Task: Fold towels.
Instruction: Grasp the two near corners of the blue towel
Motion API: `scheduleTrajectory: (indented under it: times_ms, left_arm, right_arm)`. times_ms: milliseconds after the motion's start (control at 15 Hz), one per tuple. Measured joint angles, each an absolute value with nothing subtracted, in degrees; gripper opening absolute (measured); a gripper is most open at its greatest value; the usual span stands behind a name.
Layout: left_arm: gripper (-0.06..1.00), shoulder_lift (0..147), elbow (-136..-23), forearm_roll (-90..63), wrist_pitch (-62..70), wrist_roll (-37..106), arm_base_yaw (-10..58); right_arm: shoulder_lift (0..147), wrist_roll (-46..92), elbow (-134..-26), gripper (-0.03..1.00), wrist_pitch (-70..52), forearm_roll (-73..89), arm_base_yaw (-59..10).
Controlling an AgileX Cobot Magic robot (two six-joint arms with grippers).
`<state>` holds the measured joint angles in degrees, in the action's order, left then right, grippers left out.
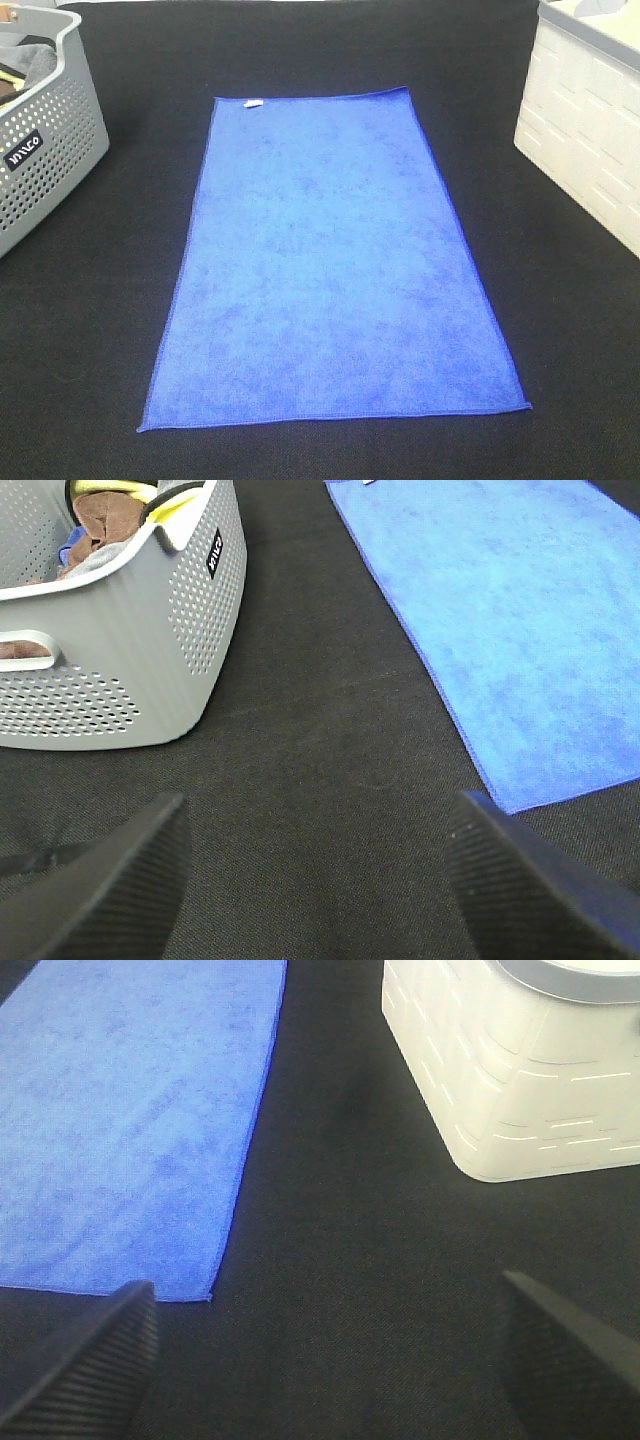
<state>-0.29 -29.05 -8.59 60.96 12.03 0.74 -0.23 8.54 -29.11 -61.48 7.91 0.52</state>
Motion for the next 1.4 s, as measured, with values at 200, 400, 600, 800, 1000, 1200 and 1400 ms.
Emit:
scheduleTrajectory:
  times_ms: [200, 400, 600, 800, 1000, 1200, 1400]
  left_arm:
    - [0.69, -0.29, -29.05, -8.59, 60.96, 12.03, 0.74]
    - [0.69, -0.29, -29.05, -8.59, 60.96, 12.03, 0.74]
    - [0.69, -0.29, -29.05, -8.59, 60.96, 12.03, 0.74]
    - [0.69, -0.29, -29.05, -8.59, 60.96, 12.03, 0.74]
    - [0.69, -0.29, -29.05, -8.59, 60.96, 12.03, 0.74]
    - [0.69, -0.29, -29.05, -8.59, 60.96, 12.03, 0.74]
    - [0.69, -0.29, -29.05, -8.59, 60.96, 12.03, 0.74]
  right_arm:
    - [-0.23, 8.54, -29.11, 0.85, -61.48, 7.91, 0.52]
    - [-0.23, 8.54, -29.11, 0.85, -61.48, 7.91, 0.52]
    - [-0.23, 8.54, -29.11, 0.85, -61.48, 7.91, 0.52]
    - [-0.23, 8.54, -29.11, 0.85, -61.48, 7.91, 0.52]
    - [-0.23, 8.54, -29.11, 0.85, -61.48, 7.91, 0.52]
    - [-0.23, 8.54, -29.11, 0.85, -61.48, 7.91, 0.52]
    - [-0.23, 8.54, -29.11, 0.85, -61.48, 7.91, 0.52]
